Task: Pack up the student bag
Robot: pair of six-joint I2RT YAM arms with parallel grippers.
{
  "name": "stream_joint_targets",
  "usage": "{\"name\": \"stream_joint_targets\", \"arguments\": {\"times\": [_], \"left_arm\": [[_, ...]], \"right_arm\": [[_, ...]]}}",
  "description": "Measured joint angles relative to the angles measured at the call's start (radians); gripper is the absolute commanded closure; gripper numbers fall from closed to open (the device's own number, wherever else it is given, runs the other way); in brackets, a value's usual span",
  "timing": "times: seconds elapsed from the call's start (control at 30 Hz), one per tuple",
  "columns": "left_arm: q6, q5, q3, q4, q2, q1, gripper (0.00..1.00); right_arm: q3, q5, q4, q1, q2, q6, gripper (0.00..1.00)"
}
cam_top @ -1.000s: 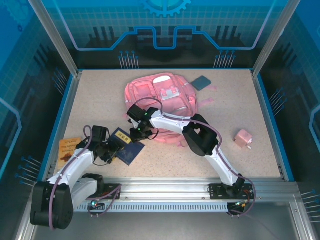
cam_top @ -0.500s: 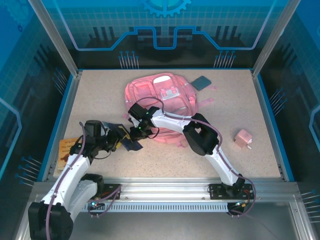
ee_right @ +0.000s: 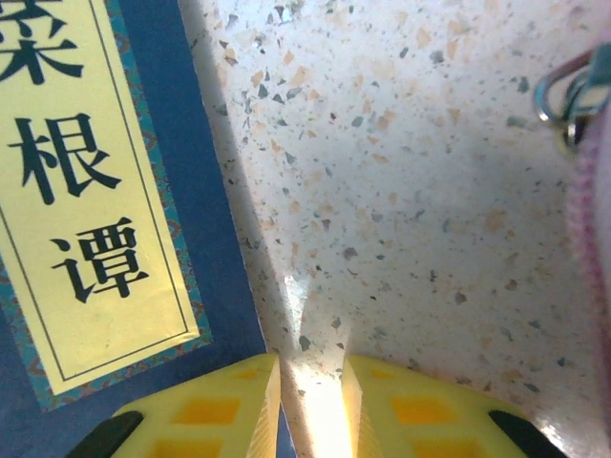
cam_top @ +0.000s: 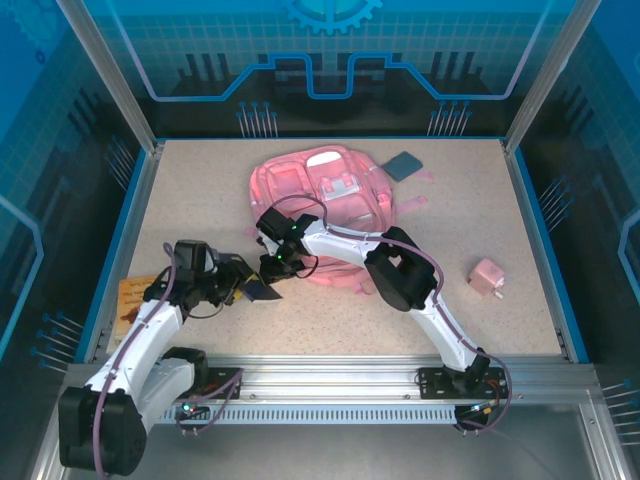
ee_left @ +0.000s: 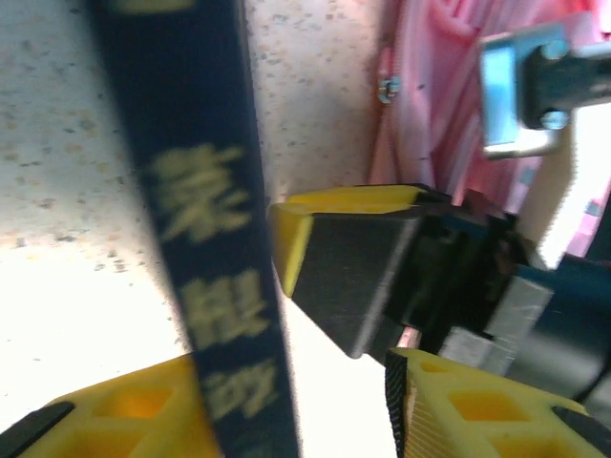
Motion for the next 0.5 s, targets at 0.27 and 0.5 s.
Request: {"name": "stream_joint_targets", "arguments": {"times": [0.27, 0.5], "left_arm": [[0.063, -0.091, 0.071, -0.124, 0.024, -0.002, 0.93], [0.126, -0.158, 0.244, -0.201, -0.037, -0.002, 0.96]], "right_arm": [[-0.03, 0.011, 0.027, 0.002, -0.023, 0.005, 0.7], [-0.208, 0.061, 0.097, -0.005, -0.228, 0.04, 0.42]]}}
